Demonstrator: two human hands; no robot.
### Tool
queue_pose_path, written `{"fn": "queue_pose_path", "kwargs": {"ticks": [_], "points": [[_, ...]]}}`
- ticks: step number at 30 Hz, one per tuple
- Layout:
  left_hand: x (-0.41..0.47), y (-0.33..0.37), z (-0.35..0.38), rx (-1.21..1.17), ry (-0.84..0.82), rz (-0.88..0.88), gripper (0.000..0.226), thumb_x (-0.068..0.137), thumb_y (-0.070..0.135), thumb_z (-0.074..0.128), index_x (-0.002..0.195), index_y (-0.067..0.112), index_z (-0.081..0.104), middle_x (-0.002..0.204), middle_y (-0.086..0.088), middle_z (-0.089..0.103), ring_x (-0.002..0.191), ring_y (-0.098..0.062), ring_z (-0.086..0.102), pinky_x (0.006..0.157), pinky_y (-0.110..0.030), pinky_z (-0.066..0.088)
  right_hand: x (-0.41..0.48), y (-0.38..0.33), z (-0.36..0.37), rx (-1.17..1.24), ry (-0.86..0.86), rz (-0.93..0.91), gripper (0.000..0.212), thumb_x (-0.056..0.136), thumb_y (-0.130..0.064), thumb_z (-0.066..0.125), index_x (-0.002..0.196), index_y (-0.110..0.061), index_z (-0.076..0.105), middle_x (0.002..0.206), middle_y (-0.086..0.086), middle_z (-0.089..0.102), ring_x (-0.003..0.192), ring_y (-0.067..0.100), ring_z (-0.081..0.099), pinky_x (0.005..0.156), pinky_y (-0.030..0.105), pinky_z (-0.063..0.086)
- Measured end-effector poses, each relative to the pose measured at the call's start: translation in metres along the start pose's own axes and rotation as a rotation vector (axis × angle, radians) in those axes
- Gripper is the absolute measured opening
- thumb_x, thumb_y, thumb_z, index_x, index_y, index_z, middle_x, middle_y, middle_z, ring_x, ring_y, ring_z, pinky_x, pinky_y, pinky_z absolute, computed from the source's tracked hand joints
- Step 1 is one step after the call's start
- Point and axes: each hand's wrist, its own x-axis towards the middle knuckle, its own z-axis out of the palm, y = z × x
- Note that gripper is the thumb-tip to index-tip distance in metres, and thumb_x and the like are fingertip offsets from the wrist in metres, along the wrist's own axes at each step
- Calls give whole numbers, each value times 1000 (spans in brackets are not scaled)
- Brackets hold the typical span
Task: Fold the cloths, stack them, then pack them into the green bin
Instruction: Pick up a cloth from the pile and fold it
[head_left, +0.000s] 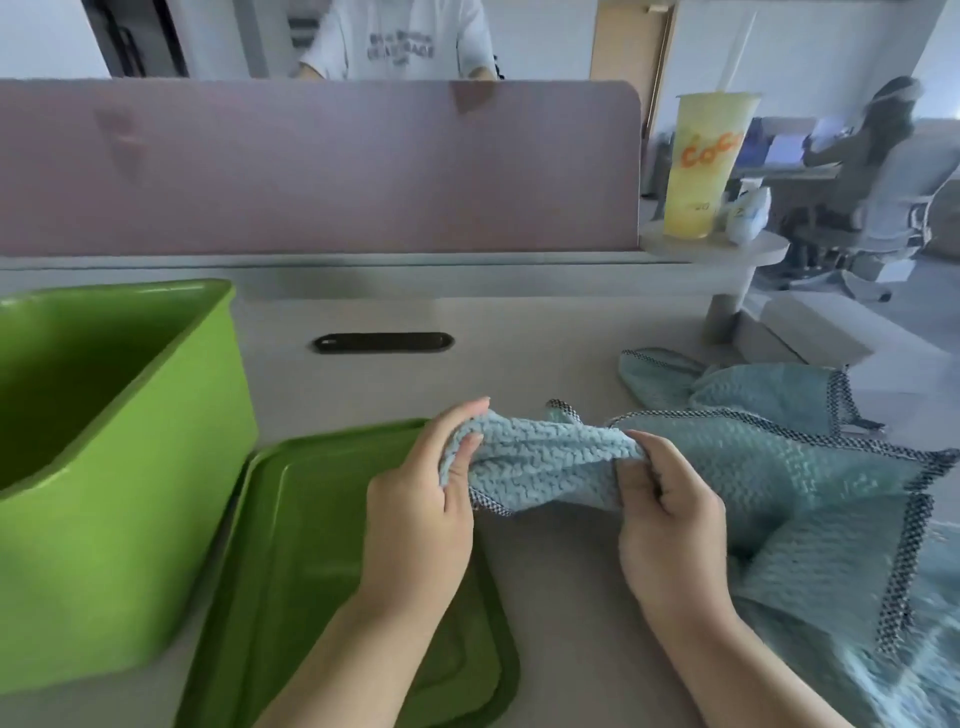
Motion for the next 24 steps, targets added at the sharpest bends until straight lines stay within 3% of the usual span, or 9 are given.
{"fn": "queue_pose_path", "kwargs": {"ticks": [2,4,6,8,11,17,19,21,24], "points": [[0,9,-8,-48,39,-68,22,95,42,43,109,42,58,82,13,66,69,-13,63,62,-14,49,-6,-6,-5,-4,11,-30,15,89,-7,59,94,-19,68,80,-16,66,75,-7,58,67,1,38],[0,17,-19,-325,74,-350,19,96,28,51,108,39,61,103,18,63,92,-9,64,73,-13,48,-13,-14,-10,-28,1,-60,16,85,-6,64,97,-16,69,83,-11,66,77,0,59,68,-1,36],[-4,30,-34,-855,41,-734,23,94,18,54,113,29,64,107,4,66,87,-12,66,62,-24,52,-22,-21,-15,-30,-41,-76,20,83,-6,67,99,-17,69,91,-6,67,84,9,60,69,-1,36],[-9,38,-50,-1144,19,-869,29,93,11,53,120,17,62,99,-4,71,79,-13,68,57,-25,55,-28,-28,-19,61,-120,-15,24,84,-4,65,99,-23,70,93,-9,68,89,9,62,72,1,40],[-15,40,-66,-1375,11,-869,34,89,-1,49,120,7,60,88,-9,75,74,-14,72,63,-22,59,-34,-41,-23,381,-225,191,31,86,1,58,83,-24,75,83,-2,70,74,15,61,62,25,49],[-11,32,-69,-1471,13,-741,36,67,-11,47,97,0,65,91,-14,72,79,-19,72,67,-23,59,-28,-50,-30,771,-341,433,37,88,-2,42,89,-16,76,77,5,72,50,13,53,36,17,31],[-11,30,-66,-1428,0,-739,29,68,-7,51,86,3,72,86,-11,73,73,-14,71,61,-19,58,-28,-49,-30,842,-399,518,31,87,-4,43,86,-12,73,64,5,66,37,12,42,41,20,29],[-11,30,-64,-1368,-33,-726,25,69,2,54,76,10,77,79,-6,73,65,-10,69,57,-17,56,-26,-47,-28,930,-481,588,19,78,-8,55,89,-3,69,70,15,61,48,23,43,58,30,32],[-13,33,-67,-1256,-47,-739,33,77,13,52,105,8,69,98,-10,71,88,-20,65,82,-33,52,-27,-46,-29,1127,-613,608,41,43,-11,79,82,-1,72,84,22,64,69,32,57,74,38,46]]}}
